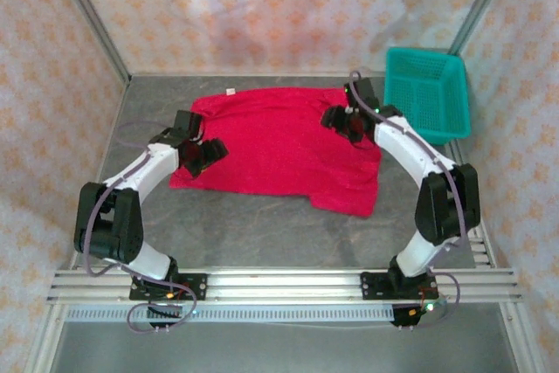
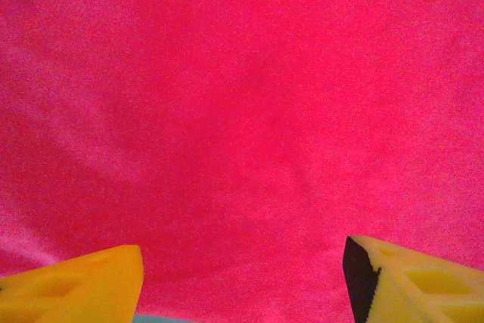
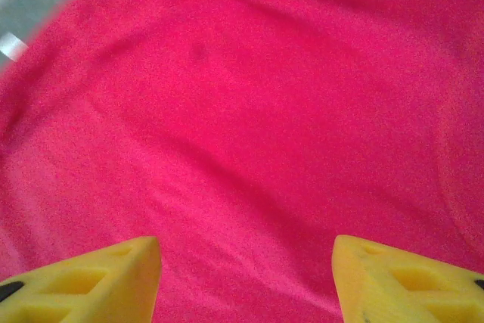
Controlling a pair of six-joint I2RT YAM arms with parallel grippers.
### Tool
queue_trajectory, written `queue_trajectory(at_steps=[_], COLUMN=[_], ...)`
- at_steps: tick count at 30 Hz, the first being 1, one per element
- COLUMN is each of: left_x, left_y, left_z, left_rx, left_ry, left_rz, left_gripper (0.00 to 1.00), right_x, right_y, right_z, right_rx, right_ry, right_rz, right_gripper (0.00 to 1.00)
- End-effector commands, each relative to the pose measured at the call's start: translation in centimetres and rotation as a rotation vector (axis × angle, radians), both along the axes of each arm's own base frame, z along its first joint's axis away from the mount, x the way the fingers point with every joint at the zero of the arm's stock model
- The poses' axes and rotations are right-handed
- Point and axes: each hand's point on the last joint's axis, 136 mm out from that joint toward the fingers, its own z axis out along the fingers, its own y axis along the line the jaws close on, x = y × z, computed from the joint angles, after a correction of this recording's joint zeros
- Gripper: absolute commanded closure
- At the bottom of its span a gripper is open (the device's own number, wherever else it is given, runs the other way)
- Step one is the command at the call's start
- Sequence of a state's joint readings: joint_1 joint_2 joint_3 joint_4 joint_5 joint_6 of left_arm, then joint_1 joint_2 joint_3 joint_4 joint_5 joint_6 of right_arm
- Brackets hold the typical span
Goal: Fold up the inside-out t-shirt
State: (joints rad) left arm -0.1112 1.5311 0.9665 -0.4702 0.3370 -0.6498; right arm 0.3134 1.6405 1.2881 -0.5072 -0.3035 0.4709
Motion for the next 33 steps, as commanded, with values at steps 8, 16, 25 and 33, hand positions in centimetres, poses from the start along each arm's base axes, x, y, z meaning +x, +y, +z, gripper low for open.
queue_trajectory(at_steps=[8, 16, 25, 33], left_x=[1.4, 0.9, -0.7, -7.4], left_y=[1.8, 8.0, 9.6, 12.1], left_z=[-4.4, -7.7, -2.1, 0.7], left_rx=[-0.071, -0.139, -0.05, 0.131], left_ry=[0.092, 0.139, 0.065, 0.009], left_rz=[0.079, 0.316, 0.313, 0.411], left_gripper=[0.35, 0.38, 0.39, 0.38], right_x=[-6.0, -0.7, 1.8, -8.4], right_y=[-3.1, -3.9, -3.6, -7.0], right_z=[-8.5, -12.9, -7.6, -7.2], right_rx=[-0.095, -0.159, -0.163, -0.187], right_ry=[0.183, 0.231, 0.173, 0.168], right_rz=[-0.037, -0.063, -0.012, -0.071], right_gripper=[0.38, 0.38, 0.37, 0.38])
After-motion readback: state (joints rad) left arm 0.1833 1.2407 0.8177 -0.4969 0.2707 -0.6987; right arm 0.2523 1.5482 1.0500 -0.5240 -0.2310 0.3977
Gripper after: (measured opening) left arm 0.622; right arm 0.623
